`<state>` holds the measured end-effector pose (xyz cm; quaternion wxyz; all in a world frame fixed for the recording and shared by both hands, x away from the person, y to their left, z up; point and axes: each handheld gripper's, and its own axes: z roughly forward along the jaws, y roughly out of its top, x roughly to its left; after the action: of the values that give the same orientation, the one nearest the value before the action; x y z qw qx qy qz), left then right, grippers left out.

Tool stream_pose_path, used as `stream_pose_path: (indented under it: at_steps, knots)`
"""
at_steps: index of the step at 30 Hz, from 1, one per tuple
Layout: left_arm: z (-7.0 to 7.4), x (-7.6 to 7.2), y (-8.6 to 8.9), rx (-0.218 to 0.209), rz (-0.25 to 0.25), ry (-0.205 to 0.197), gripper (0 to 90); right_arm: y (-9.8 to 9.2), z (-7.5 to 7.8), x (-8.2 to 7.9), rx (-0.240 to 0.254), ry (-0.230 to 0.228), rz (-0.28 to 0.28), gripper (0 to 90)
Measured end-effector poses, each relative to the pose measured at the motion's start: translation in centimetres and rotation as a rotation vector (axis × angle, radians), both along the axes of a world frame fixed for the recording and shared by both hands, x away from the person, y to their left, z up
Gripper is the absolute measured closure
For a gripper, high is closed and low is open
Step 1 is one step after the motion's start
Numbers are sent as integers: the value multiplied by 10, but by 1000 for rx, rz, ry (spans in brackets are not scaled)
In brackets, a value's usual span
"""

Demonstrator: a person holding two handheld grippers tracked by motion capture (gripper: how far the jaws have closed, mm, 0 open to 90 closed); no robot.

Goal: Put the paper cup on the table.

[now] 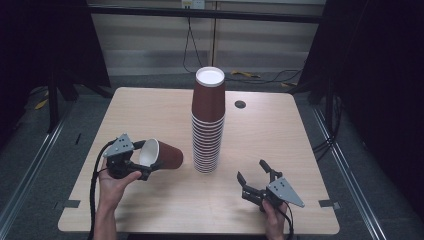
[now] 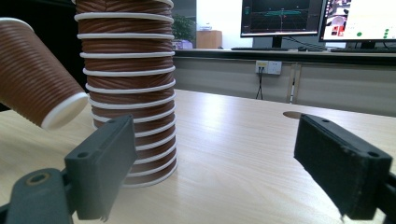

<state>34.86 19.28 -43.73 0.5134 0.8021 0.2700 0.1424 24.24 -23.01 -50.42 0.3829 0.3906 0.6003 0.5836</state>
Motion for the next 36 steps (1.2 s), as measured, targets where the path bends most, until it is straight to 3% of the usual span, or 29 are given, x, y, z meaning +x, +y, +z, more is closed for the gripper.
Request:
stream_pose_path:
  at_steps: [11, 19, 22, 33, 36]
  knots:
    - [15, 18, -8, 92, 11, 44, 72, 0, 0, -1, -1, -6, -3, 130]
    - [23, 36, -14, 198, 22, 76, 71, 0, 0, -1, 0, -7, 8, 132]
    - [27, 43, -15, 209, 21, 95, 71, 0, 0, -1, -1, -5, 8, 132]
    - [34, 58, -24, 343, 7, 161, 68, 0, 0, 0, 1, -7, 11, 132]
    - [32, 62, -28, 384, 22, 160, 67, 0, 0, 0, 1, -6, 10, 132]
